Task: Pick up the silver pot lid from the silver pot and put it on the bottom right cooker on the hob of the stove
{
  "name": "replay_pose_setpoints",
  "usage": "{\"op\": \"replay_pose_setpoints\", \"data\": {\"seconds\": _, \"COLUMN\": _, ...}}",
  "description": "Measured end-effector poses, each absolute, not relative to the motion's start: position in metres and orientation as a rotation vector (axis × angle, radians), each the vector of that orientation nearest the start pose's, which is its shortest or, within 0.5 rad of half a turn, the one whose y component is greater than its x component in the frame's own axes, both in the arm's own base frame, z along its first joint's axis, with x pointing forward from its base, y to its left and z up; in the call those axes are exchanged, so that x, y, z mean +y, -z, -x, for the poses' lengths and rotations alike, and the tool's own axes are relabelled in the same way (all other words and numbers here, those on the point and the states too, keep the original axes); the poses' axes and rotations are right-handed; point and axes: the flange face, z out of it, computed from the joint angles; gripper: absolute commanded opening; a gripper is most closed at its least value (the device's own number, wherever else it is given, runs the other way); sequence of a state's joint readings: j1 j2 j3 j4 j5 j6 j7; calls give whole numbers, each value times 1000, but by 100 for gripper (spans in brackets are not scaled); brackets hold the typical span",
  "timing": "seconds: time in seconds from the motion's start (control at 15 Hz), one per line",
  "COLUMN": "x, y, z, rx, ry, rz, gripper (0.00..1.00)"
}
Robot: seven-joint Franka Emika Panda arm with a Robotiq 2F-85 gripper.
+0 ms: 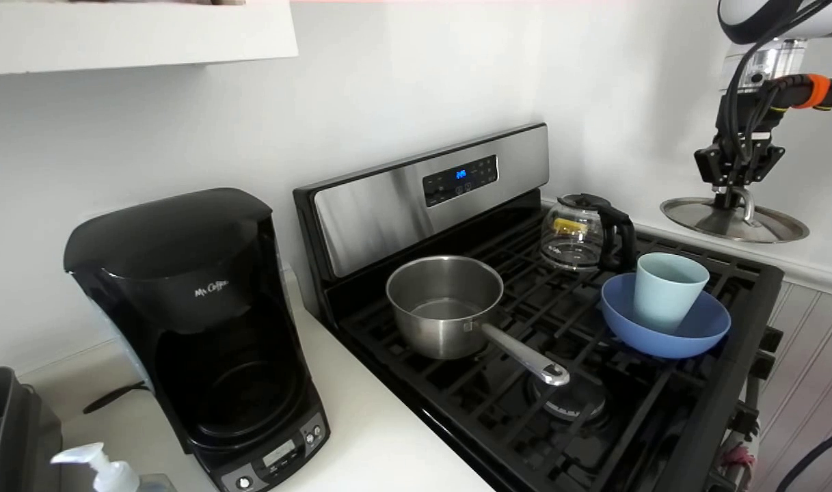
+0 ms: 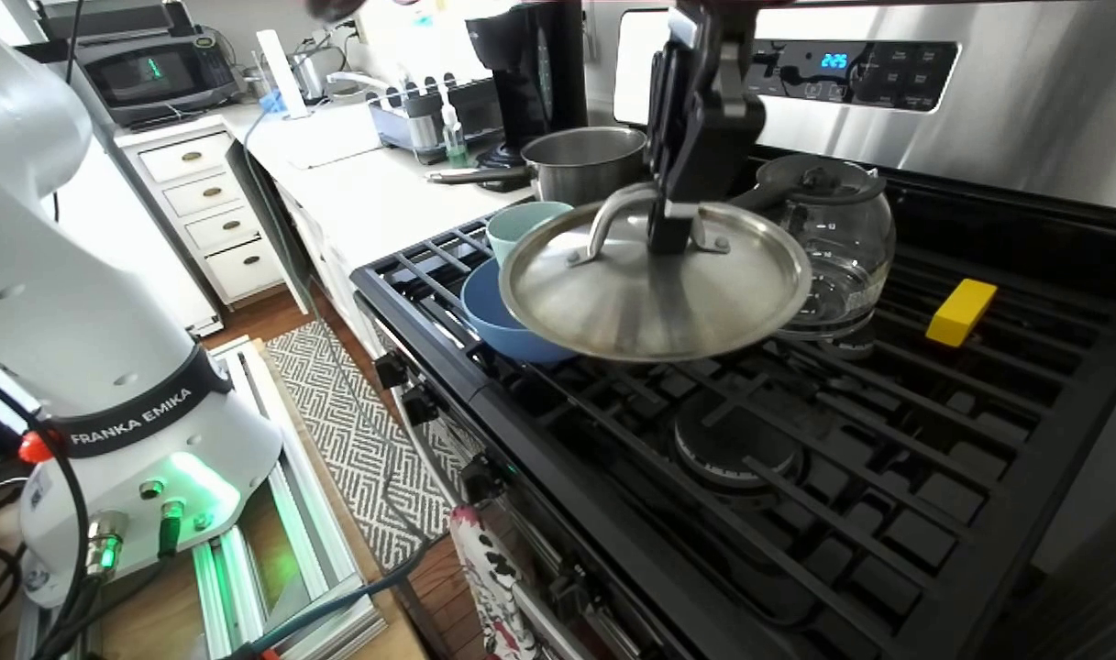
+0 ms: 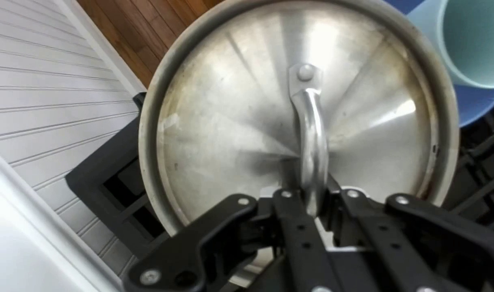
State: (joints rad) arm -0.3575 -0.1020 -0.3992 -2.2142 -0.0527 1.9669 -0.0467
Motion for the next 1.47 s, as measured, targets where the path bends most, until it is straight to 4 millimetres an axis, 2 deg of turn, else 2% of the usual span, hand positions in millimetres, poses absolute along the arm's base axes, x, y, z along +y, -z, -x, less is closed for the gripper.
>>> {"op": "replay_pose_setpoints", "data": {"seconds": 0.2, "x": -377, "y": -379, "z": -344, "rx": 1086, "ry": -299, "rz": 2952, "gripper": 4}}
{"op": "replay_pose_setpoints", "data": {"seconds": 0.4, "x": -399, "y": -353, "z": -346, "rx": 1133, "ry": -341, "rz": 2962, "gripper": 4}}
{"op": "replay_pose_setpoints", "data": {"seconds": 0.73, "x": -414, "y": -318, "z": -372, "rx": 1188, "ry": -327, "rz": 2920, "gripper": 4}}
{"op": "replay_pose_setpoints", "data": {"seconds": 1.47, "x": -445, "y": -280, "z": -409, "rx": 1297, "ry": -283, "rz": 2808, "gripper": 4}}
